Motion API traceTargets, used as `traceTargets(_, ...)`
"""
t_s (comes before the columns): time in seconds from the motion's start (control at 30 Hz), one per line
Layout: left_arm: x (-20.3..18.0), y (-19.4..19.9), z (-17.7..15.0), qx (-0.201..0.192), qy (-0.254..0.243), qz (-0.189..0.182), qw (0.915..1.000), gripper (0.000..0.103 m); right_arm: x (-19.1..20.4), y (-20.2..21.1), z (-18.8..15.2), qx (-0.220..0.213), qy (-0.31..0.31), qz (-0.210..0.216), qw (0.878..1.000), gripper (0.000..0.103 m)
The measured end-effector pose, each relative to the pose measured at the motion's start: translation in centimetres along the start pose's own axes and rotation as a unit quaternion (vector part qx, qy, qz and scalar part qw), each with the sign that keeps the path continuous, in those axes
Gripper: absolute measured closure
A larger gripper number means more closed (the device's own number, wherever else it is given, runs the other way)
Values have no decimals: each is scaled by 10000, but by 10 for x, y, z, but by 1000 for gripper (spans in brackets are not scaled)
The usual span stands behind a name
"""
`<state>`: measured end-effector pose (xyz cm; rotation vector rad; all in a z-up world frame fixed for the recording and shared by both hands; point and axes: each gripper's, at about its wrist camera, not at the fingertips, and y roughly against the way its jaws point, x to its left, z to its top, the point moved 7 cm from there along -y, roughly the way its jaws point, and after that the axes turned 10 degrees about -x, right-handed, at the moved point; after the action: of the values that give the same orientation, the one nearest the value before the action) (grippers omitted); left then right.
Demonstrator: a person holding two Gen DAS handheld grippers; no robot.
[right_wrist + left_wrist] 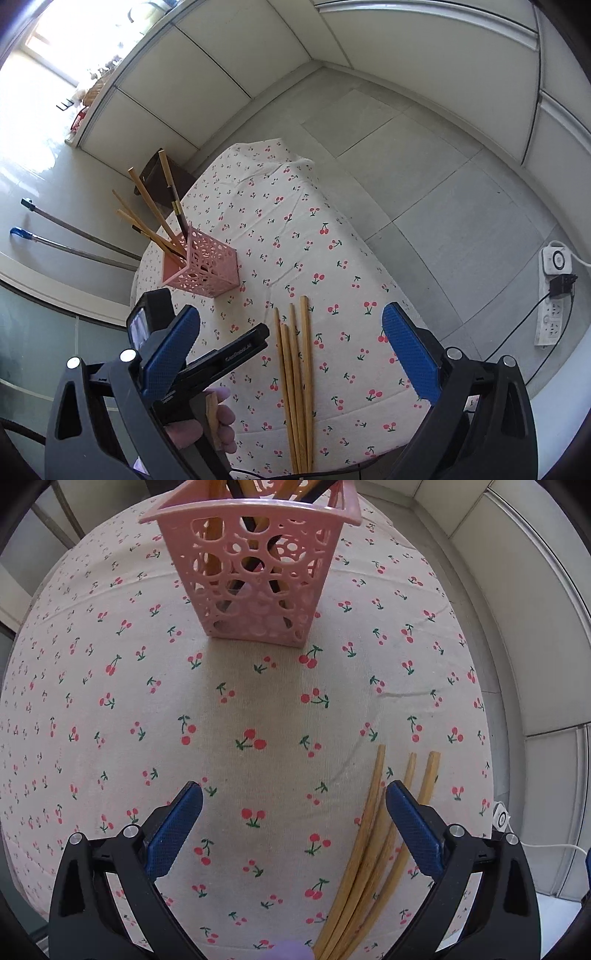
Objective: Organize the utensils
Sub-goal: 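Move both open grippers back over the wooden chopstick bundle, then grasp a wooden chopstick with the left gripper while the right grasps another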
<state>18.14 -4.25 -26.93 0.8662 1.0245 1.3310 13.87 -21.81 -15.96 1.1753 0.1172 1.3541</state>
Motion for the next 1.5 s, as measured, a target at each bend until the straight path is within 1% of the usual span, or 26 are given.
traceTargets(0.13, -10, -10, 7, -71, 57, 83, 9999, 8, -4, 3, 7, -42, -158, 77, 9998, 7)
traceTargets(0.23, -16, -16, 8, -139, -54, 275, 9995, 8, -5, 4, 9, -45, -195, 105, 9997, 7)
traceTargets(0.3, -20, -22, 6, -119, -119, 366, 9992, 9, -7, 5, 10, -37, -215, 124, 9997, 7)
traceTargets(0.37, -22, -23, 7, -236, -156, 470, 9985, 12, -7, 5, 11, -40, -225, 140, 9996, 7)
traceTargets(0.4, -21, -22, 7, -255, -122, 465, 9985, 13, -7, 6, 12, -39, -218, 146, 9996, 7)
traceTargets(0.43, -18, -21, 6, -269, -75, 457, 9986, 18, -7, 6, 12, -38, -209, 148, 9997, 7)
traceTargets(0.47, -16, -18, 7, -293, -44, 467, 9985, 26, -7, 5, 12, -39, -201, 146, 9997, 7)
traceTargets(0.5, -14, -16, 6, -314, -46, 448, 9985, 30, -7, 5, 12, -37, -191, 144, 9997, 7)
traceTargets(0.57, -16, -12, 4, -287, -153, 428, 9986, 48, -7, 3, 11, -20, -161, 113, 9998, 7)
traceTargets(0.6, -18, -9, 1, -269, -262, 415, 9984, 51, -7, 2, 10, -14, -149, 87, 9998, 7)
traceTargets(0.63, -15, -4, -5, -254, -373, 366, 9983, 62, -8, 1, 10, -15, -147, 49, 9999, 7)
traceTargets(0.67, -18, -2, -11, -192, -490, 265, 9983, 71, -9, 0, 9, -16, -144, 4, 9999, 7)
traceTargets(0.7, -22, 0, -16, -171, -600, 239, 9978, 75, -10, -1, 9, -9, -132, -42, 9999, 7)
traceTargets(0.77, -33, 1, -26, -165, -876, 184, 9958, 91, -12, -6, 7, 40, -98, -135, 9999, 7)
traceTargets(0.83, -36, 2, -31, -171, -1047, 116, 9943, 98, -13, -12, 4, 124, -56, -199, 9997, 7)
traceTargets(0.93, -29, 6, -34, -154, -897, -151, 9957, 98, -14, -25, -4, 275, 51, -352, 9990, 7)
traceTargets(1.0, -14, 14, -36, -217, -739, -227, 9968, 98, -13, -35, -9, 404, 136, -427, 9982, 7)
traceTargets(1.03, 0, 21, -34, -266, -656, -259, 9972, 98, -12, -40, -12, 465, 183, -457, 9977, 7)
traceTargets(1.13, 28, 44, -29, -476, -428, -370, 9973, 98, -10, -58, -21, 653, 317, -589, 9956, 7)
traceTargets(1.23, 52, 70, -17, -709, -173, -555, 9958, 98, -8, -82, -31, 816, 682, -919, 9901, 7)
traceTargets(1.3, 67, 89, -11, -893, -54, -649, 9939, 98, -7, -95, -37, 824, 910, -1115, 9861, 7)
traceTargets(1.4, 81, 107, -1, -1078, 24, -749, 9913, 98, -7, -109, -43, 831, 1086, -1240, 9828, 8)
traceTargets(1.43, 77, 110, 6, -1115, 22, -743, 9910, 98, -7, -113, -46, 867, 1065, -1240, 9827, 8)
traceTargets(1.5, 70, 113, 11, -1180, 16, -732, 9903, 98, -7, -119, -51, 923, 1050, -1264, 9821, 12)
